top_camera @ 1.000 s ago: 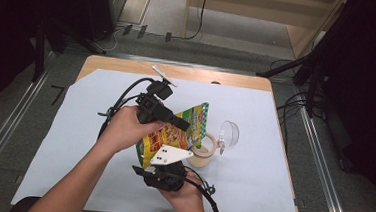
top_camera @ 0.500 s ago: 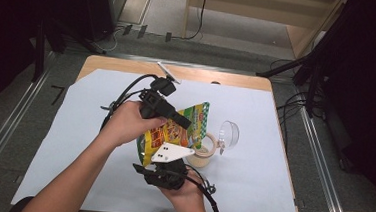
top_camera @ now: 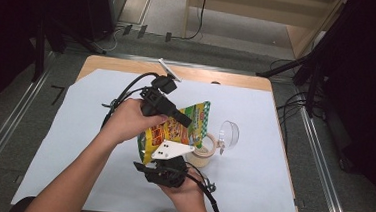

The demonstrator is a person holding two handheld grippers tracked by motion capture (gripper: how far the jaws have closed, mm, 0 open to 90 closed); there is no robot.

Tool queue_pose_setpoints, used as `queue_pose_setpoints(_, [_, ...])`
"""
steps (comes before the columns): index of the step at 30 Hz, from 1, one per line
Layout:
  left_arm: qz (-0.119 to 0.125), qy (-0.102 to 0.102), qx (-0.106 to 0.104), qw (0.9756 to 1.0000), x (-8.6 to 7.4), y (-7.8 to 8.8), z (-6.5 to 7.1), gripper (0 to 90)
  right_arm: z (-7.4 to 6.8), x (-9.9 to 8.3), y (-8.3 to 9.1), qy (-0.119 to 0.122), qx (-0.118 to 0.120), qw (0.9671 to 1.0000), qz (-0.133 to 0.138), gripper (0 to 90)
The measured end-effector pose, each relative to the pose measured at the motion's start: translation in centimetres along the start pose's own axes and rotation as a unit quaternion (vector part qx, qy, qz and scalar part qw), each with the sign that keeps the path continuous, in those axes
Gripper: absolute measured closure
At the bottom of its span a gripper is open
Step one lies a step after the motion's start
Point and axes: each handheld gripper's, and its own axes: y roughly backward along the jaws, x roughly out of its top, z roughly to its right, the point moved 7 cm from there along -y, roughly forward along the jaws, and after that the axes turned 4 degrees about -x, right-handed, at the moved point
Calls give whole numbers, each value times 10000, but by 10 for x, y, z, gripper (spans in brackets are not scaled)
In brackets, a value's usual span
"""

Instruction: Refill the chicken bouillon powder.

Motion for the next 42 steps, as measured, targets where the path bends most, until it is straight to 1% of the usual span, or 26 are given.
queue_pose_setpoints(3, [11, 8, 7, 10000, 0, 0, 0, 756, 1, 0, 0, 2, -14, 10000, -13, 685])
queue_pose_setpoints(4, [-25, 15, 21, 10000, 1, 0, 1, 757, 0, 0, 0, 1, 1, 10000, -17, 685])
queue_pose_setpoints(6, [-47, 22, 24, 10000, 2, 0, 1, 756, 0, 2, 0, -48, 33, 10000, 47, 683])
queue_pose_setpoints(7, [-68, 15, 65, 10000, 3, 0, 2, 755, -1, 3, 0, -92, 87, 9999, 83, 684])
queue_pose_setpoints(8, [-74, 9, 73, 9999, 3, 0, 3, 755, -1, 4, 0, -107, 92, 9998, 103, 685])
queue_pose_setpoints(11, [-81, 14, 75, 9999, 3, 0, 2, 756, -1, 3, -1, -79, 86, 9999, 78, 688])
queue_pose_setpoints(13, [-91, 23, 62, 9999, 2, 1, 1, 756, -1, 3, -1, -17, 41, 10000, 46, 690])
queue_pose_setpoints(18, [-59, -4, 79, 10000, 2, 1, 2, 756, -1, 2, 0, 19, 18, 10000, 35, 691])
queue_pose_setpoints(21, [-45, 5, 58, 10000, 1, 1, 2, 755, -1, 1, -1, 65, 15, 10000, -1, 691])
queue_pose_setpoints(22, [-7, 22, 49, 10000, 1, 1, 2, 755, -1, 1, -1, 65, 16, 10000, -1, 691])
queue_pose_setpoints(27, [-10, -5, 22, 10000, 1, 2, 0, 755, 0, 1, -1, 112, -14, 9999, -18, 692])
queue_pose_setpoints(35, [84, -26, 26, 10000, 1, 2, 0, 755, 2, 1, -2, 134, -23, 9999, -56, 692])
queue_pose_setpoints(37, [87, -13, 39, 10000, 1, 3, 0, 755, 2, 1, -1, 144, -19, 9999, -55, 691])
queue_pose_setpoints(42, [78, -62, 59, 9999, -1, 3, 1, 755, 0, 0, -1, 142, 6, 9999, -76, 692])
